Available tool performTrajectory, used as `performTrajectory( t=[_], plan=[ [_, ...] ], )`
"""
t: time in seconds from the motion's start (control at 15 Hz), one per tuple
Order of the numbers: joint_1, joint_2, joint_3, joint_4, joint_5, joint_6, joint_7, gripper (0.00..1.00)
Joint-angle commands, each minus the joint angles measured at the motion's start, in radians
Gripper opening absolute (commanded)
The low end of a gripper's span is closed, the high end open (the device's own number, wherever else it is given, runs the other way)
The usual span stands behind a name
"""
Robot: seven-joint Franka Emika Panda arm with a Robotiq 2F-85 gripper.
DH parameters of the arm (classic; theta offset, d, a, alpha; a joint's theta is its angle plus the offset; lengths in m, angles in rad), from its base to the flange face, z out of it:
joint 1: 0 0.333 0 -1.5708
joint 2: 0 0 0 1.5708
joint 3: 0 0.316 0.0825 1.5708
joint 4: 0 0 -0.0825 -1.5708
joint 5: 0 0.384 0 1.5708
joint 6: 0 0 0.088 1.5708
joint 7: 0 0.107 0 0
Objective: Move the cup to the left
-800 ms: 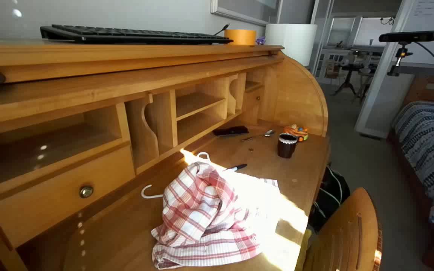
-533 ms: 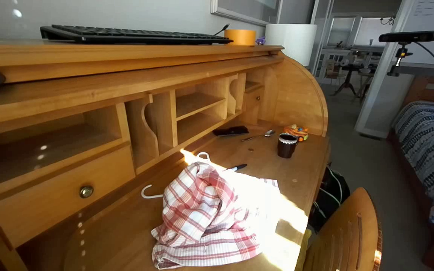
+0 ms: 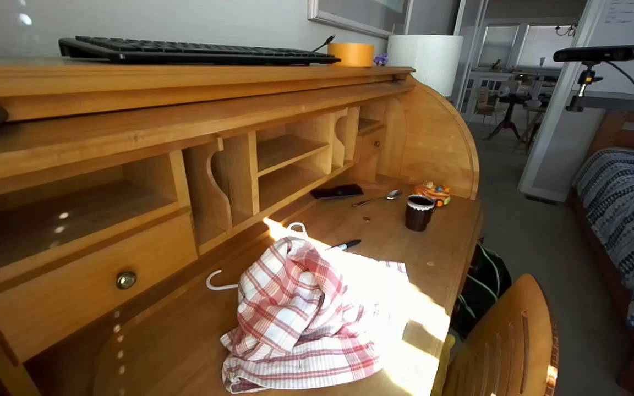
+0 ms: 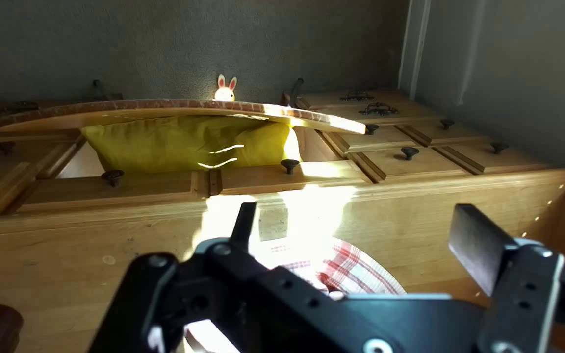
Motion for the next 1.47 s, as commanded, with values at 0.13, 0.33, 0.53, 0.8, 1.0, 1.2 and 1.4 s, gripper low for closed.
performTrajectory(
  t=[0.13,0.33,0.53,0.8,1.0,1.2,1.4],
  plan=[
    [-0.050,0.083,0.027,0.008,-0.009,0.152,0.049,1.00],
    [-0.097,0.183,0.024,0.019,-0.035,0.289,0.081,1.00],
    [-0.148,0.295,0.013,0.044,-0.082,0.398,0.080,1.00],
    [-0.245,0.453,0.008,0.113,-0.170,0.509,0.130,1.00],
    [-0.266,0.563,-0.049,0.181,-0.208,0.535,0.040,1.00],
    [-0.257,0.671,-0.116,0.271,-0.210,0.548,-0.118,1.00],
    [-0.247,0.766,-0.161,0.368,-0.188,0.537,-0.318,1.00]
  ],
)
